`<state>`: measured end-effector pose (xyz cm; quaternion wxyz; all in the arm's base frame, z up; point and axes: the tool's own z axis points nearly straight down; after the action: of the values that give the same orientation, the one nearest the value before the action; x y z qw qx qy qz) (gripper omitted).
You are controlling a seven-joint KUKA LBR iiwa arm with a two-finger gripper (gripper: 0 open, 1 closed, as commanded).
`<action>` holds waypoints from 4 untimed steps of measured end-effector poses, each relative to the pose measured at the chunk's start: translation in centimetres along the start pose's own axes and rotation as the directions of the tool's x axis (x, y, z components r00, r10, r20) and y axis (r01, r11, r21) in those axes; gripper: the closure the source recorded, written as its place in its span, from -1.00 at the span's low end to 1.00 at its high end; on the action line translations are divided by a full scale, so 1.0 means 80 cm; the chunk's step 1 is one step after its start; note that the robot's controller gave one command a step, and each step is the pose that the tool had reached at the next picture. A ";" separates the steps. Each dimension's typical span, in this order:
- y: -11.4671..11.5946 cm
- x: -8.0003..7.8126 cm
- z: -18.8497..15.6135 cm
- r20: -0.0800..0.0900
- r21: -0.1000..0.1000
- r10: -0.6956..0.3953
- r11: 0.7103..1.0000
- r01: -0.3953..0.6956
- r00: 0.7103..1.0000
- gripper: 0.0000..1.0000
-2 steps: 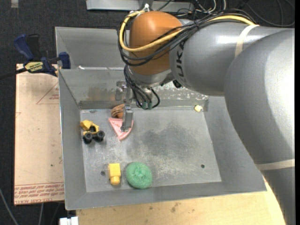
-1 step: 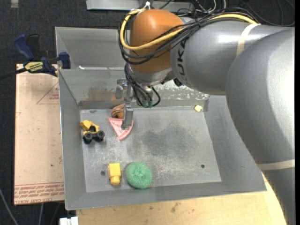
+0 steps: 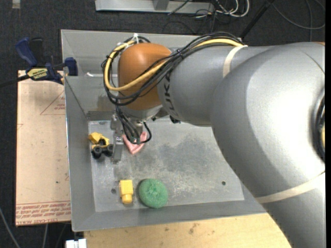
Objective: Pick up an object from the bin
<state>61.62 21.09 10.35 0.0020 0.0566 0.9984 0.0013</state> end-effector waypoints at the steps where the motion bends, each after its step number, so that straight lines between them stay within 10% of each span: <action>1: 0.018 0.012 -0.006 -0.006 0.002 0.003 1.000 -0.003 1.000 -1.00; 3: 0.047 0.012 0.045 -0.003 0.003 0.322 0.947 -0.322 0.947 -1.00; 4: 0.037 0.022 0.039 0.001 0.002 0.275 0.961 -0.275 0.961 1.00</action>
Offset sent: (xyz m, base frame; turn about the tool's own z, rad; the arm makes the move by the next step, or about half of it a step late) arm -0.0184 0.0339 -0.0035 0.1725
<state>60.20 24.27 7.22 0.0022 0.1949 0.9808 0.0004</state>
